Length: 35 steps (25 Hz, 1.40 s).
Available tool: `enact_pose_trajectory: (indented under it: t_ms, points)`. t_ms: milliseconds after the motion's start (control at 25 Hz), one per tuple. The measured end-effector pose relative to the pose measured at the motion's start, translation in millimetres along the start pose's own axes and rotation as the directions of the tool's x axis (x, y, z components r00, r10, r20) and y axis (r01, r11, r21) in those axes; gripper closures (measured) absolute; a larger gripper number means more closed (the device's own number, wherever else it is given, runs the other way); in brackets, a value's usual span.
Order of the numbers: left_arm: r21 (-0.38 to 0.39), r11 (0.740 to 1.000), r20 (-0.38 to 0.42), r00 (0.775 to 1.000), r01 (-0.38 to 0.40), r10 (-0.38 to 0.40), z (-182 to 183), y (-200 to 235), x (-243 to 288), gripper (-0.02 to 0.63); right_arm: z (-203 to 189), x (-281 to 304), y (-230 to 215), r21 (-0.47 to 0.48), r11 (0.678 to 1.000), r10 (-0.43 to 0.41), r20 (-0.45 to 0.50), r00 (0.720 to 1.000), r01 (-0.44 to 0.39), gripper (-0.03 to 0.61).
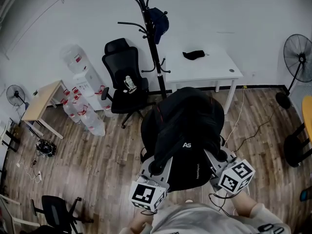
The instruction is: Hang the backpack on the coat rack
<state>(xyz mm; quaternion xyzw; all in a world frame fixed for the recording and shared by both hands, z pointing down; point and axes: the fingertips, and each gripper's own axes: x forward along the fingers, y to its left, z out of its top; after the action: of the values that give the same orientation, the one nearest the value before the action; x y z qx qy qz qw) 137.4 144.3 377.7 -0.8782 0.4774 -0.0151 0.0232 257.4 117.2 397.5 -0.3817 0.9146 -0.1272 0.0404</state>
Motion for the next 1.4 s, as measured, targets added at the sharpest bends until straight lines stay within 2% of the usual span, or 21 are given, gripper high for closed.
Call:
enact_pose_trajectory:
  t_ms: [200, 480, 1400]
  points:
    - [-0.013, 1.0, -0.007, 1.0, -0.017, 0.017, -0.3, 12.7, 5.4, 0.584, 2.5, 13.9, -3.8, -0.008, 1.0, 0.011, -0.008, 1.0, -0.011, 0.549]
    - [-0.017, 1.0, 0.005, 1.0, 0.004, -0.004, -7.4, 44.3, 16.9, 0.584, -1.4, 46.8, -7.9, -0.003, 1.0, -0.002, -0.017, 1.0, 0.002, 0.549]
    - [-0.019, 0.991, 0.029, 0.991, 0.134, -0.134, -8.4, 244.0, 93.0, 0.584, 17.8, 247.9, -28.6, 0.004, 0.993, -0.116, 0.023, 0.993, 0.116, 0.549]
